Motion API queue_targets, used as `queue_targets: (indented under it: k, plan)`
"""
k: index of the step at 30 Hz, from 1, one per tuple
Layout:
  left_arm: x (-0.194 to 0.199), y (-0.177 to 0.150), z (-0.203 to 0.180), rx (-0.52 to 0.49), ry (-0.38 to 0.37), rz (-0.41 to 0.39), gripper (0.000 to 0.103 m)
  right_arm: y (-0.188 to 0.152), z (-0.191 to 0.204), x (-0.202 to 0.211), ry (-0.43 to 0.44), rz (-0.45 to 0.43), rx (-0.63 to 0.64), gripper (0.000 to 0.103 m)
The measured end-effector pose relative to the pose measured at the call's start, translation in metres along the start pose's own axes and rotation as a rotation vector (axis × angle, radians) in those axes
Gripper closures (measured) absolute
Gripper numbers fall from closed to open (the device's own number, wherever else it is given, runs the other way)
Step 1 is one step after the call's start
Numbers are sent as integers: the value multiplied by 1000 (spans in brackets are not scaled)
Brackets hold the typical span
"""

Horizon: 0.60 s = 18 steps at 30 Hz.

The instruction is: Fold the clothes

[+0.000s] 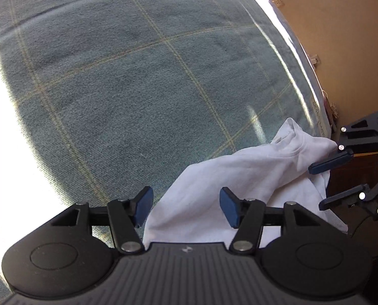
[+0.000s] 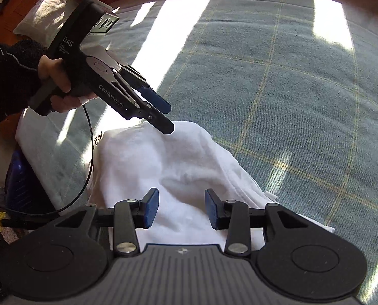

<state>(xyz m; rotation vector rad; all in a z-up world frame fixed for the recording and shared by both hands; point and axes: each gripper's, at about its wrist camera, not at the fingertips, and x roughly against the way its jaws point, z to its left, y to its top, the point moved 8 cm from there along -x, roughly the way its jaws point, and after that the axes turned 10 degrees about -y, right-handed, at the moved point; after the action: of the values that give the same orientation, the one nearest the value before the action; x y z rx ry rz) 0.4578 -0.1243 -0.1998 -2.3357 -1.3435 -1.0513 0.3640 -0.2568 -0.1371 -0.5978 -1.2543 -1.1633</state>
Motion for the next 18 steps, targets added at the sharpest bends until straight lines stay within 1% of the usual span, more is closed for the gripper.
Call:
queue_targets:
  k: [2, 6, 8, 10, 14, 18]
  plan:
    - [-5, 1, 7, 19, -32, 29, 45, 13, -8, -4, -10, 5, 5, 59]
    - [-15, 3, 20, 58, -96, 87, 40, 28, -17, -15, -4, 28, 12, 59]
    - [-21, 8, 21, 65, -153, 118, 39, 31, -20, -21, -4, 45, 6, 59]
    - [-31, 12, 20, 71, -220, 166, 38, 32, -24, -29, -2, 60, -5, 59]
    - [-48, 19, 19, 62, -300, 270, 38, 32, -32, -35, 11, 79, -37, 59]
    - [-59, 27, 15, 89, -375, 330, 37, 31, -45, -38, 17, 90, -64, 59]
